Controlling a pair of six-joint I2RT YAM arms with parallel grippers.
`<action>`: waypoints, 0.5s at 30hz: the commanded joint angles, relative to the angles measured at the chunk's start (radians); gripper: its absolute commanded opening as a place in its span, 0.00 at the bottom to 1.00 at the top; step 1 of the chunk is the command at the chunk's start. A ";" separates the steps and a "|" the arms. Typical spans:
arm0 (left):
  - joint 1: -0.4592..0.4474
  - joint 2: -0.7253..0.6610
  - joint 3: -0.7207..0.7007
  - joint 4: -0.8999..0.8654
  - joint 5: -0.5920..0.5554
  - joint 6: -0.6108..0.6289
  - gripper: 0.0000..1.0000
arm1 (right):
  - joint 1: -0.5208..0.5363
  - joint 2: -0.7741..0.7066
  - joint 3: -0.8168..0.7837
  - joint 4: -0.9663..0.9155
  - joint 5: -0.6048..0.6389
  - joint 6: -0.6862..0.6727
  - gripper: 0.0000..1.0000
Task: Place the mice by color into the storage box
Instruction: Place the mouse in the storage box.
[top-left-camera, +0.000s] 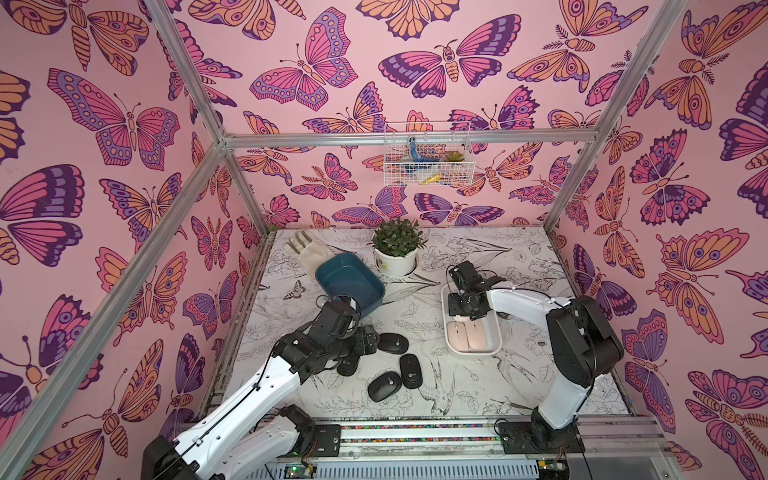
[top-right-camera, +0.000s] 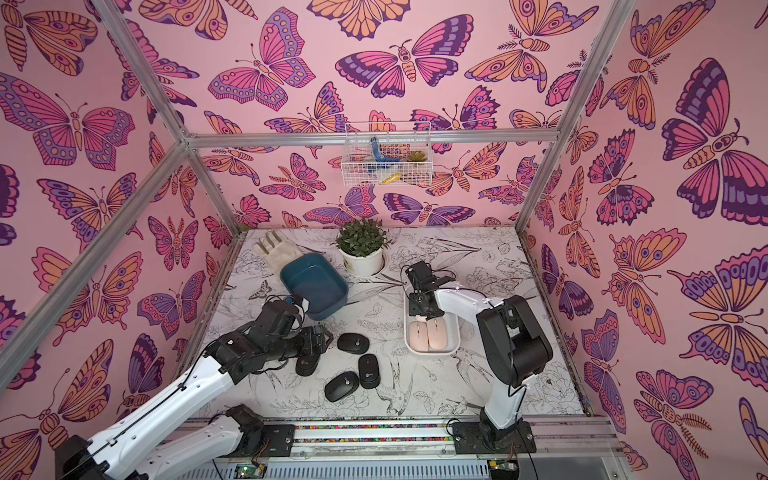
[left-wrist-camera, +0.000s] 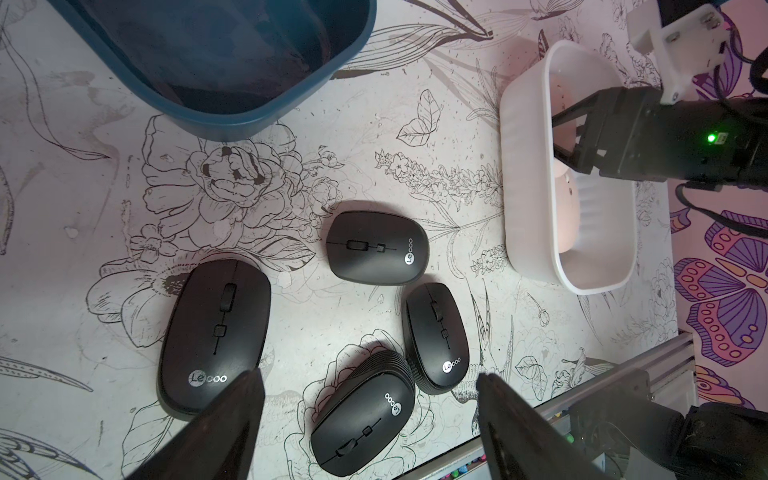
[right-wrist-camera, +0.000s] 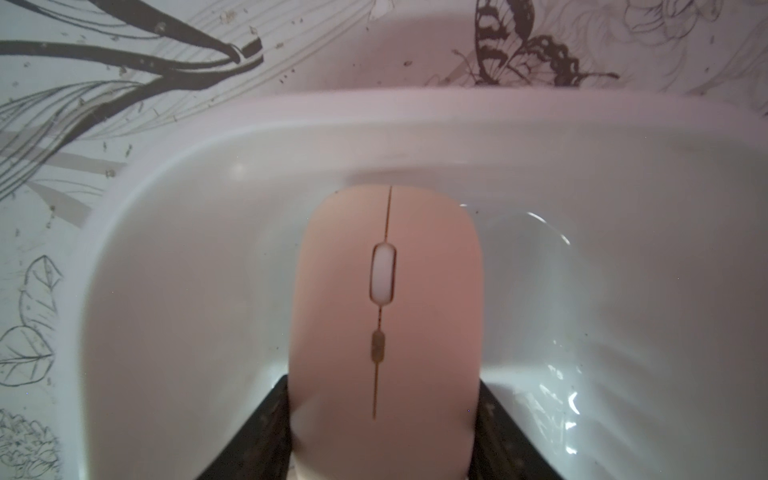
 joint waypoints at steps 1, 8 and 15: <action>0.003 0.005 0.018 -0.004 0.005 -0.003 0.85 | -0.013 0.026 0.030 0.013 0.005 -0.013 0.40; 0.003 0.010 0.016 -0.004 0.003 -0.004 0.85 | -0.019 0.041 0.024 0.023 0.001 -0.017 0.59; 0.004 0.016 0.024 0.000 0.006 -0.008 0.85 | -0.019 -0.025 -0.012 0.031 -0.025 -0.006 0.77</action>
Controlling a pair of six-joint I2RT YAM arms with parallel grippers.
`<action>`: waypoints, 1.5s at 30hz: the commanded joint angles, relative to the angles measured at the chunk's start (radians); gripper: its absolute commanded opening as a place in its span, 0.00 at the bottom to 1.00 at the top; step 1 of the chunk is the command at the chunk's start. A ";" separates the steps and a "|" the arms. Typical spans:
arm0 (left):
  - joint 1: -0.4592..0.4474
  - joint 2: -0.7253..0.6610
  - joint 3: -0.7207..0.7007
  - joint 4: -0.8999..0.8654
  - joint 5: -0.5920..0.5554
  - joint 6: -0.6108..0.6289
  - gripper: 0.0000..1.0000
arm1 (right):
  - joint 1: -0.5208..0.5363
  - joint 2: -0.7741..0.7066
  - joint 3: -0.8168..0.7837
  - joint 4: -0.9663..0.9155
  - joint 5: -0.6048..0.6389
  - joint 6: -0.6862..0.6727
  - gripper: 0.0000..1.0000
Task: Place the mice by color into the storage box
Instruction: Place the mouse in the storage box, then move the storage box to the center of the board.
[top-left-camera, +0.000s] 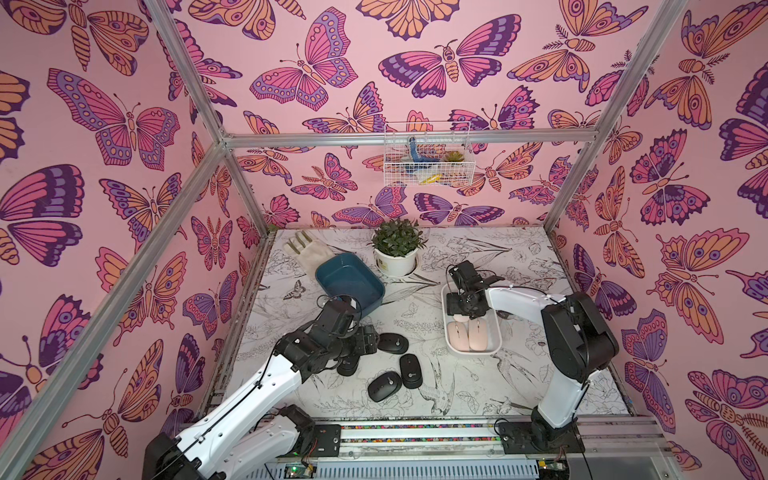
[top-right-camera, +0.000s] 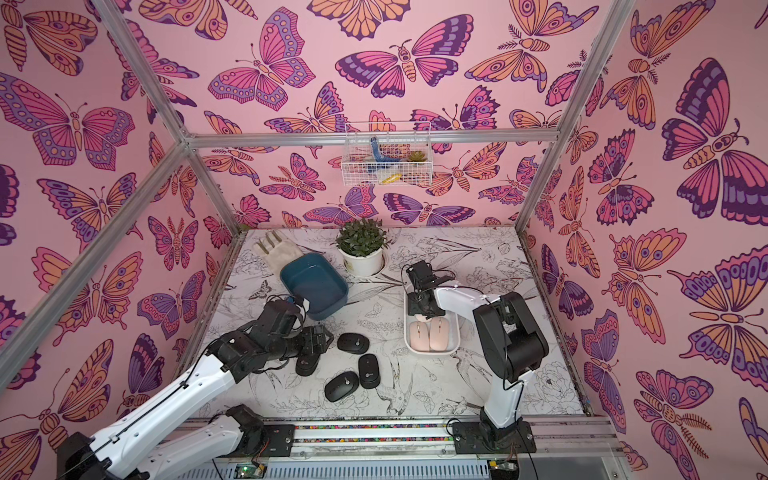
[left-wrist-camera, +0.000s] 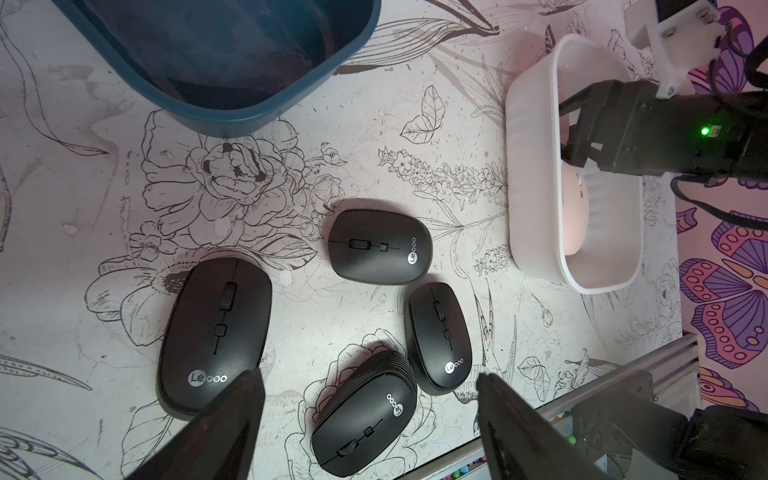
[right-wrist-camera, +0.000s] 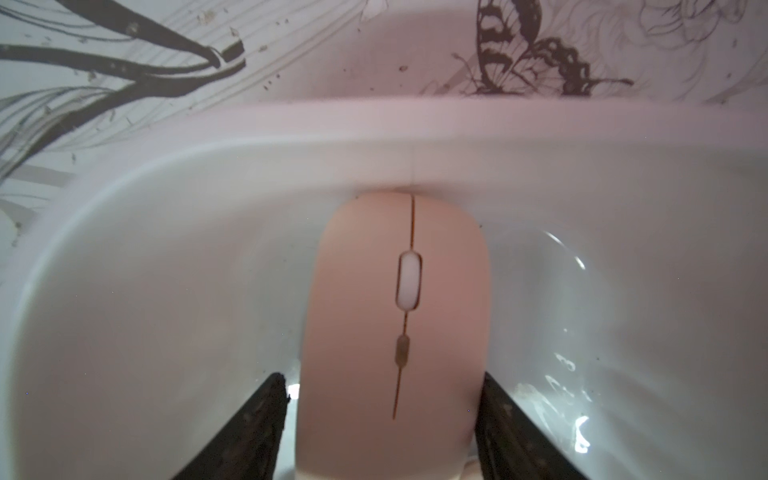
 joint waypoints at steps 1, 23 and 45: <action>0.003 0.003 0.024 0.001 0.008 -0.005 0.85 | -0.007 -0.060 -0.020 0.010 -0.019 0.002 0.78; 0.025 0.129 0.044 0.052 0.023 -0.069 0.87 | 0.096 -0.664 -0.311 -0.073 -0.156 -0.013 0.99; 0.283 0.898 0.510 0.106 0.033 0.069 0.00 | 0.254 -0.847 -0.420 -0.099 -0.123 0.054 0.99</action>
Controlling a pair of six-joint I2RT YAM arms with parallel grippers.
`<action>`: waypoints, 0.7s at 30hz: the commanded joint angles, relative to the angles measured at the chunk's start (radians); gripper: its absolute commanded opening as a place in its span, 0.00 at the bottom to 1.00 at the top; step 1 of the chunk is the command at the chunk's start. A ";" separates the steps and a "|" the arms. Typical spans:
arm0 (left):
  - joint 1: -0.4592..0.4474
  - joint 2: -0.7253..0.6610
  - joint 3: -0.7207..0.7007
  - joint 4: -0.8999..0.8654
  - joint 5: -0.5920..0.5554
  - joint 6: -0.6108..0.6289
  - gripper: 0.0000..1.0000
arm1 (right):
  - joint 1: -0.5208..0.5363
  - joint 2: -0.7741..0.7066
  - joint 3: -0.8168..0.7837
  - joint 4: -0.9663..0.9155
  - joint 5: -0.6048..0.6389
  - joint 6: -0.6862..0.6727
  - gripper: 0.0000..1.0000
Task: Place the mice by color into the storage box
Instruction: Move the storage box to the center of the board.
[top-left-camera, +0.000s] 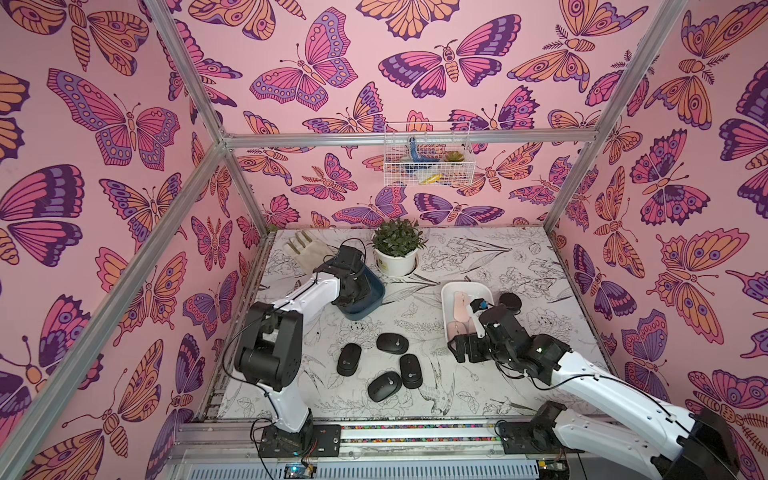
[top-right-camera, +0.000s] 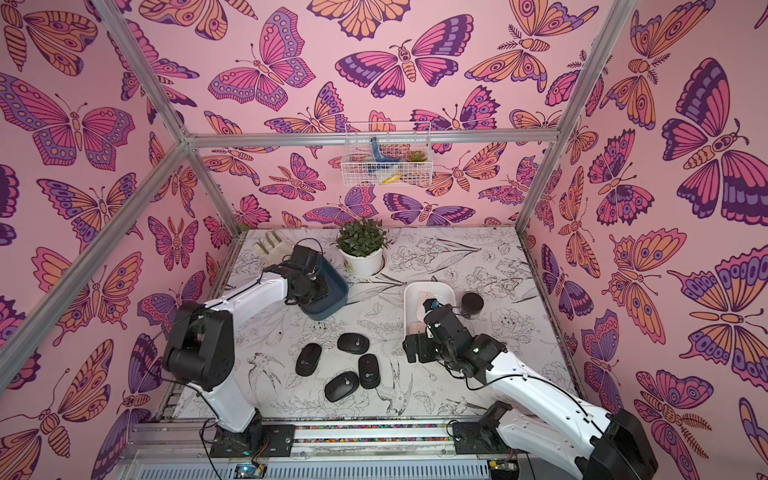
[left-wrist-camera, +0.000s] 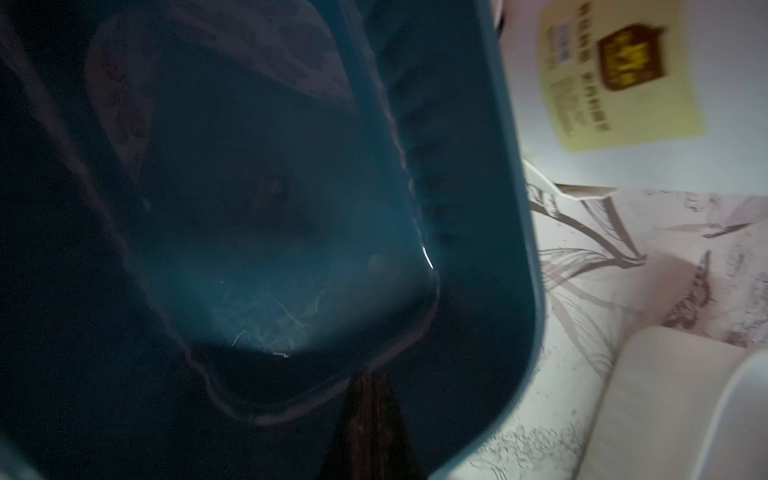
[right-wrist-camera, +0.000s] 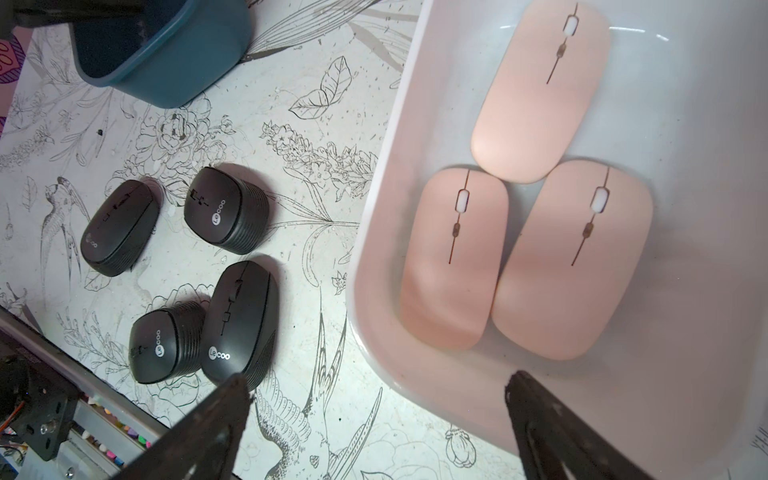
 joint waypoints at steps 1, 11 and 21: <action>-0.005 0.034 0.008 -0.034 0.014 0.055 0.00 | 0.006 -0.018 0.055 -0.042 0.024 -0.010 0.99; -0.015 -0.124 -0.261 -0.034 -0.018 0.071 0.00 | 0.006 0.015 0.070 -0.004 0.013 -0.018 0.99; -0.021 -0.358 -0.418 -0.097 -0.088 0.050 0.03 | 0.007 0.037 0.071 -0.004 -0.002 -0.021 0.99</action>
